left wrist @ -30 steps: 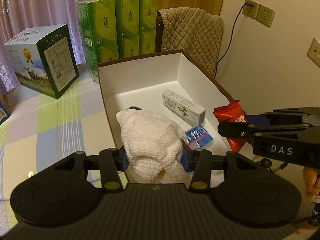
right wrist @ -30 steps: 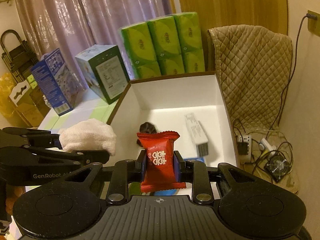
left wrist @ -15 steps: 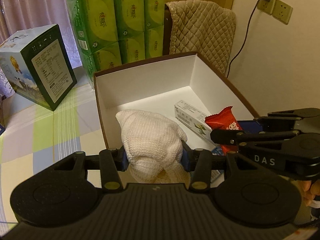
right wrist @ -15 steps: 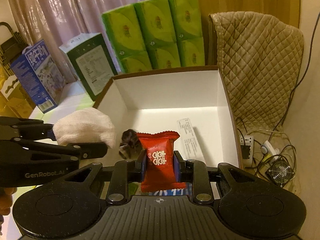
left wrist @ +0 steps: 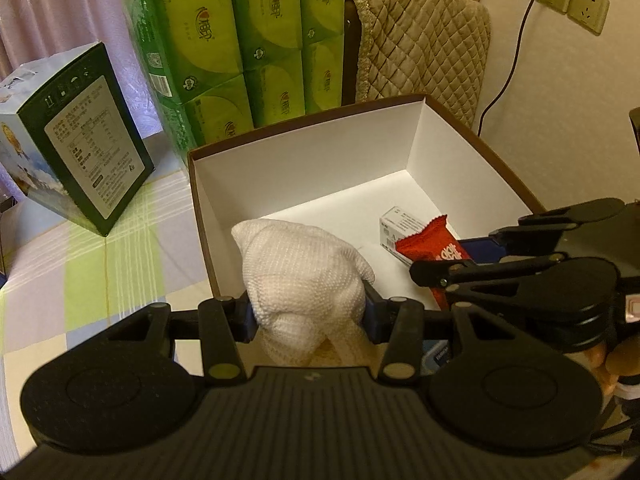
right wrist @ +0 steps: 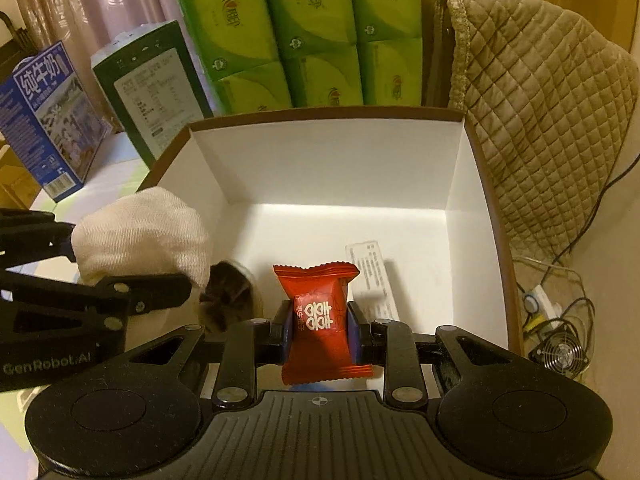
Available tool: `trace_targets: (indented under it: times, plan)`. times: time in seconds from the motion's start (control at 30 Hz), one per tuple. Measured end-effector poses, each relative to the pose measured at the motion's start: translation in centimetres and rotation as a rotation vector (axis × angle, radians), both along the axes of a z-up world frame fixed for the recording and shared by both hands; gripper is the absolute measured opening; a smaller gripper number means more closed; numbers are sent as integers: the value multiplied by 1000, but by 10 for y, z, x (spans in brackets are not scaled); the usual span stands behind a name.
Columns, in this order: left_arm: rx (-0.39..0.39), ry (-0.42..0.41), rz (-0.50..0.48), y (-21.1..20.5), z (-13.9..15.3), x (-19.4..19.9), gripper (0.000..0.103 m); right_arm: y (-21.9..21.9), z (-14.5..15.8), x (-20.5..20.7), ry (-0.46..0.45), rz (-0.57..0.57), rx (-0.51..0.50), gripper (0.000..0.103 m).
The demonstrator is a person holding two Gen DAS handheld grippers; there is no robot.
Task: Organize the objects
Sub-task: 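Open the right tool to drop the candy while the left tool releases the sock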
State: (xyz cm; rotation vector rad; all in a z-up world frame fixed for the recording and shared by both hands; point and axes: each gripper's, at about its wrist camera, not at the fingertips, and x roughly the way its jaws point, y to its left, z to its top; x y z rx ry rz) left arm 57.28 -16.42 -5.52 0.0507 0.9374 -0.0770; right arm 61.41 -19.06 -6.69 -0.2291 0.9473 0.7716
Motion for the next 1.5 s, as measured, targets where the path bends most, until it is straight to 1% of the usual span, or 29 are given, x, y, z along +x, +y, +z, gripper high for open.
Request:
trace_targets:
  times: [0.07,0.1,0.13,0.2,0.47,0.67,0.7,0.73,0.77,0.83,0.9,1.1,1.2,1.33,1.5]
  plan:
    - [1,4,0,1,-2,3,44,2,0,3,-26,-11,8,25]
    - [1,6,-1,1,-4,5,44,2,-1,4,-37,-10,11,29]
    - [0,8,0,1,-5,6,44,2,-1,5,-46,-17,6,40]
    - [-2,13,-2,1,-7,8,44,0,0,8,-60,-24,14,51]
    - [-8,21,-6,-1,-12,11,44,-13,12,9,-61,-31,44,51]
    - [-19,23,-21,-5,-13,11,46,-20,15,6,-65,-50,48,51]
    - [-19,18,-24,-6,-12,11,49,-22,15,6,-63,-53,51,51]
    - [-19,9,-26,-7,-11,10,56,-23,16,5,-64,-56,54,51]
    - [-19,-3,-29,-8,-10,9,60,-25,17,5,-65,-59,58,51]
    - [-6,-27,-35,-10,-6,7,74,-29,20,4,-71,-70,61,51]
    - [1,-41,-39,-11,-2,6,81,-33,23,4,-71,-78,71,52]
    - [-13,-43,-38,-9,4,1,82,-44,34,-1,-73,-89,98,59]
    - [-18,-36,-37,-8,6,-4,83,-48,37,-8,-71,-80,103,60]
    - [-26,-34,-40,-8,9,-15,86,-53,40,-20,-67,-70,100,65]
    - [-31,-31,-38,-9,14,-28,87,-61,44,-38,-56,-72,109,68]
